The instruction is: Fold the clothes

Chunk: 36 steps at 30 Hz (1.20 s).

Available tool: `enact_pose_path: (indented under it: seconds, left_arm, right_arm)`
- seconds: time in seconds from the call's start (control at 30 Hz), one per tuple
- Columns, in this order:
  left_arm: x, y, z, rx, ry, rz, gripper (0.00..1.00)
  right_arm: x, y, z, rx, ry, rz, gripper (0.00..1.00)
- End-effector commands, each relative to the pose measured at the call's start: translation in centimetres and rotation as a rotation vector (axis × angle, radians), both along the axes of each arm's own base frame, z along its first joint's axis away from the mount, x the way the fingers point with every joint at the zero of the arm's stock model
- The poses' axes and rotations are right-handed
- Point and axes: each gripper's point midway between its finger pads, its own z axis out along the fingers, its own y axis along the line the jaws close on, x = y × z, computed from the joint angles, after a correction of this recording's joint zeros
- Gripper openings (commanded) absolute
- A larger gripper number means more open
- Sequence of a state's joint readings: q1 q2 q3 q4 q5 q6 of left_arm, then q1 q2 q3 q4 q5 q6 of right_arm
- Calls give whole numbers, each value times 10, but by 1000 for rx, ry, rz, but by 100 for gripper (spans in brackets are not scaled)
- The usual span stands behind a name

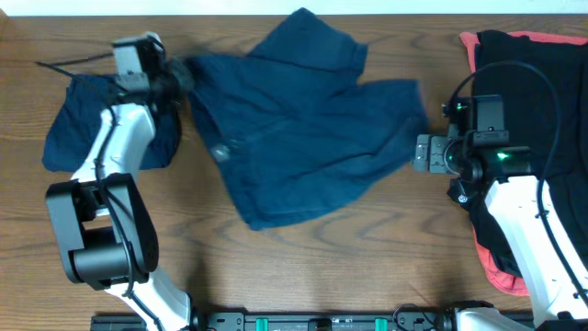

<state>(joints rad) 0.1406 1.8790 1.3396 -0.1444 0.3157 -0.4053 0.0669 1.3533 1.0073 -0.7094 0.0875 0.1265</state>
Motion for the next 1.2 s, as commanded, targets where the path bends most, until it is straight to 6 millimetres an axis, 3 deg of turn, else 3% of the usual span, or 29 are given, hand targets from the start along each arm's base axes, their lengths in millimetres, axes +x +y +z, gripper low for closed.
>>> enact_pose_path:
  seconds: [0.0, 0.1, 0.2, 0.27, 0.3, 0.33, 0.47, 0.6, 0.77, 0.87, 1.17]
  left_arm:
    - [-1, 8, 8, -5, 23, 2, 98]
    - [-26, -21, -3, -136, 132, -101, 98]
    - [-67, -50, -17, -280, 313, -169, 98]
    - [-98, -65, -27, -310, 445, -207, 98]
    - [-109, -71, -30, -296, 481, -251, 98]
    - [-120, -78, -32, -283, 512, -294, 98]
    - [-153, -106, -37, -231, 608, -449, 98]
    - [-181, -124, -47, -166, 721, -495, 98]
    - [-212, -155, -59, -141, 802, -589, 98]
    - [-221, -171, -60, -121, 814, -638, 98]
    - [-231, -187, -64, -34, 822, -701, 98]
  right_arm:
    - [9, -17, 11, 9, -49, -81, 99]
    - [17, -22, 9, 24, -67, -94, 99]
    - [20, -26, 0, 36, -45, -98, 97]
    - [26, -33, -9, 40, -39, -121, 56]
    - [31, -36, -12, 49, -47, -139, 17]
    - [38, -39, -14, 61, -62, -154, 1]
    - [69, -46, -26, 107, -129, -157, 1]
    - [84, -61, -51, 97, -121, -170, 1]
    - [81, -85, -95, 79, -35, -203, 1]
    - [79, -98, -115, 59, -2, -197, 1]
    - [54, -152, -146, -16, 87, -333, 1]
